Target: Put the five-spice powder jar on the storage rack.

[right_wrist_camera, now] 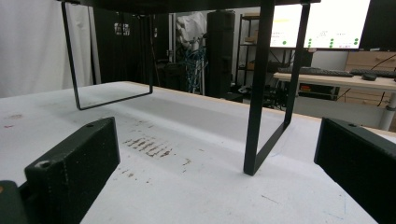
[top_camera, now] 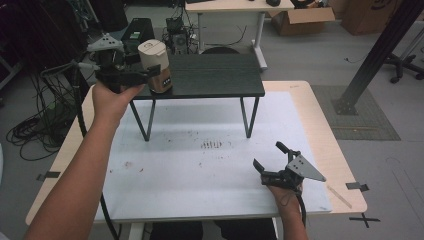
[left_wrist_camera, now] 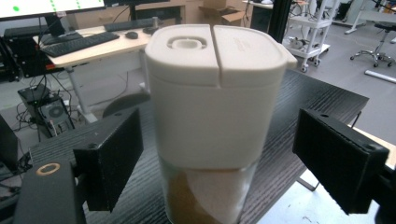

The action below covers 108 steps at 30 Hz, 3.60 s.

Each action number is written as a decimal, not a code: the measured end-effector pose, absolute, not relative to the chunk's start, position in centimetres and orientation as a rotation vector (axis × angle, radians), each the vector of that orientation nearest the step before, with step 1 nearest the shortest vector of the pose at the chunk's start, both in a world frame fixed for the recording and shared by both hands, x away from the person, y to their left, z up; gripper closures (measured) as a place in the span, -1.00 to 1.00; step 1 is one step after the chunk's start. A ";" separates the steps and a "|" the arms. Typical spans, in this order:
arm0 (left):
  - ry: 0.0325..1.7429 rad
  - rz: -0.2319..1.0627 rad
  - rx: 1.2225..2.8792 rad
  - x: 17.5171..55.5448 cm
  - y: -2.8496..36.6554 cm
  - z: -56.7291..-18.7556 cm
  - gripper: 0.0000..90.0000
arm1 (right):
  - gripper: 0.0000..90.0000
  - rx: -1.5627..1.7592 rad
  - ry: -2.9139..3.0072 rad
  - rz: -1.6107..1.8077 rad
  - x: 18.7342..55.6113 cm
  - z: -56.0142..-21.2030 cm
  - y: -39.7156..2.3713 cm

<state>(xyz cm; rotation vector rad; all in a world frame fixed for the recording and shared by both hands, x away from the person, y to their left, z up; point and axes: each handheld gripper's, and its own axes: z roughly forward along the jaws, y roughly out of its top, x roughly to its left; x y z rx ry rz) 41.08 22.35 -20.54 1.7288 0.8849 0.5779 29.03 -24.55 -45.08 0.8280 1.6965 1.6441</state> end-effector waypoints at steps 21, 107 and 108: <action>0.915 0.581 1.702 38.5 23.6 -21.9 -0.90 | -1.00 0.822 1.693 1.644 29.0 -45.1 -24.5; 0.930 0.557 1.617 31.7 25.4 -35.7 -0.99 | -1.00 0.820 1.699 1.639 29.0 -45.1 -24.5; 0.925 0.561 1.617 31.6 25.4 -36.0 -0.99 | -1.00 0.821 1.700 1.639 29.0 -45.1 -24.5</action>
